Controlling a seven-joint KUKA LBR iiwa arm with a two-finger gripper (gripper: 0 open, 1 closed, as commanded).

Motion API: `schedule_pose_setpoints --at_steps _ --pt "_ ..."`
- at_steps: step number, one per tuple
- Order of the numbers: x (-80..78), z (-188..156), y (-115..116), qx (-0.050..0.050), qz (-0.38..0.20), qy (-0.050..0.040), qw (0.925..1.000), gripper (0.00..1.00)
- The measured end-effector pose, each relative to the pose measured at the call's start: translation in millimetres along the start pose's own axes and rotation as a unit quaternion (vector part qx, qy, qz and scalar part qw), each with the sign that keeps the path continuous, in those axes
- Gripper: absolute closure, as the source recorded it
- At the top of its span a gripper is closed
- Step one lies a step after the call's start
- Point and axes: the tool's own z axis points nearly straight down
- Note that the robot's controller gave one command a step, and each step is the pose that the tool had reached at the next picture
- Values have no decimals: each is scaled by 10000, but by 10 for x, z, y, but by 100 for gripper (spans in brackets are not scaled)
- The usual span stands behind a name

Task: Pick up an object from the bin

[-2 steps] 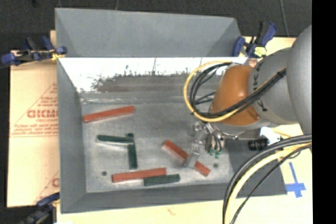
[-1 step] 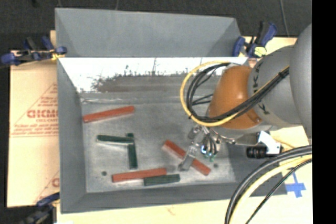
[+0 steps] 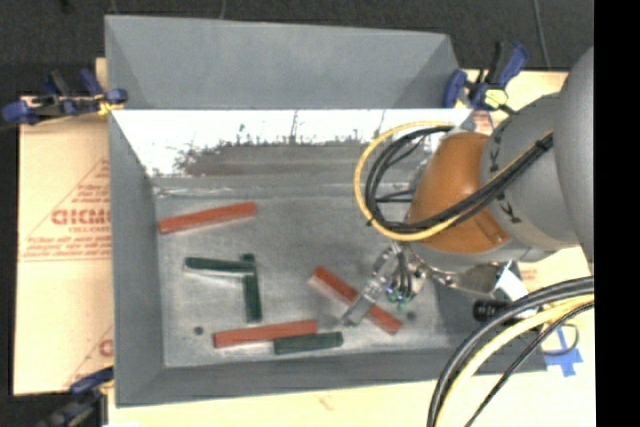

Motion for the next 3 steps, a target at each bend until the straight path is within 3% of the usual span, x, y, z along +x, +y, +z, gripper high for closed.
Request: schedule_pose_setpoints --at_steps 1,2,3 --pt "135 299 -16 4 619 -16 9981 0" --pt "120 292 -25 0 600 -21 9982 0" --pt "115 291 -25 -1 584 -25 9983 100"
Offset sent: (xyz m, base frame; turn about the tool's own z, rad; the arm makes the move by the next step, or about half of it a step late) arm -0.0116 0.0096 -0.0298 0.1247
